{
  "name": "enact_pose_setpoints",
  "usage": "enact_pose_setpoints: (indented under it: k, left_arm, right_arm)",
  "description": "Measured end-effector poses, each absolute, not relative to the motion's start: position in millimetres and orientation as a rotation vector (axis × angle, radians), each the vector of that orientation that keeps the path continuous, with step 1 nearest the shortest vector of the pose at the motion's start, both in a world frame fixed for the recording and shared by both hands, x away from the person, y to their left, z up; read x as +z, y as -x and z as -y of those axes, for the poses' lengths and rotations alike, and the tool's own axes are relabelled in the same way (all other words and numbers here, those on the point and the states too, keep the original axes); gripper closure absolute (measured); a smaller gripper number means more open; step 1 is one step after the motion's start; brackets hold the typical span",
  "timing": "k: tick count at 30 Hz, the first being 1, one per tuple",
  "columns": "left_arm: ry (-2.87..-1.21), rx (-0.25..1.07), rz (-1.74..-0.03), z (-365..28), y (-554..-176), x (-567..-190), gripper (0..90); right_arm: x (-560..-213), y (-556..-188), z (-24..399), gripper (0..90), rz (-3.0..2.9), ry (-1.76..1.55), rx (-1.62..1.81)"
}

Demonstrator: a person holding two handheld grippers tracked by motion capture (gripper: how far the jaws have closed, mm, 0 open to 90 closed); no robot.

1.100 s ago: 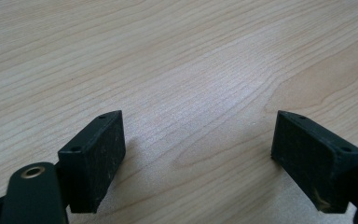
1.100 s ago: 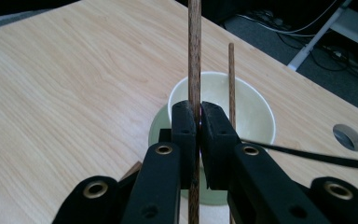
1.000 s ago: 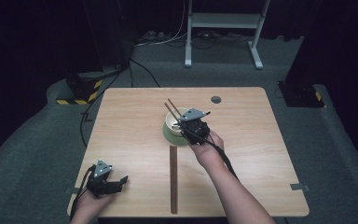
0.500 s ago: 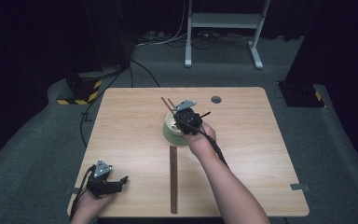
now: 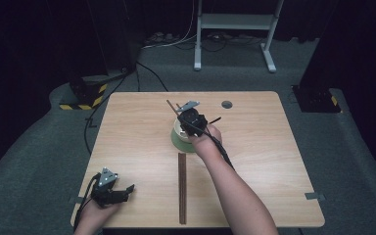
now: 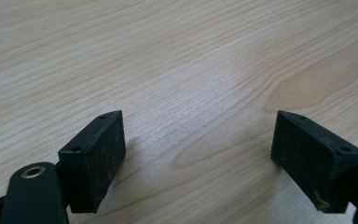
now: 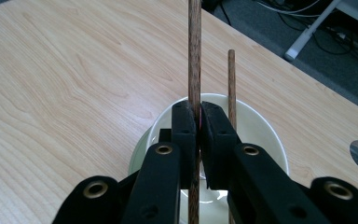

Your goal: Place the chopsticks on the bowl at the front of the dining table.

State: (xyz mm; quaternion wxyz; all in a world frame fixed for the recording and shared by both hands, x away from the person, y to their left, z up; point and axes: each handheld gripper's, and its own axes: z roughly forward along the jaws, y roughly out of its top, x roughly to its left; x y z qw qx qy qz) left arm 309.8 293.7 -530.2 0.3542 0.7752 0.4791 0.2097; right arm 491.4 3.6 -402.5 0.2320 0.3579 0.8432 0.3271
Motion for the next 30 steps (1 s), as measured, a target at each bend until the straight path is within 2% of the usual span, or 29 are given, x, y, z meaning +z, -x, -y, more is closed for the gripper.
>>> enact_pose_setpoints:
  k: [30]
  left_arm:
    - [-2.021, 0.536, -1.241, -294.4, -309.4, -529.5, 17.5]
  right_arm:
    - [-434.0, -535.0, -15.0, 85.2, -2.338, -1.054, 0.752]
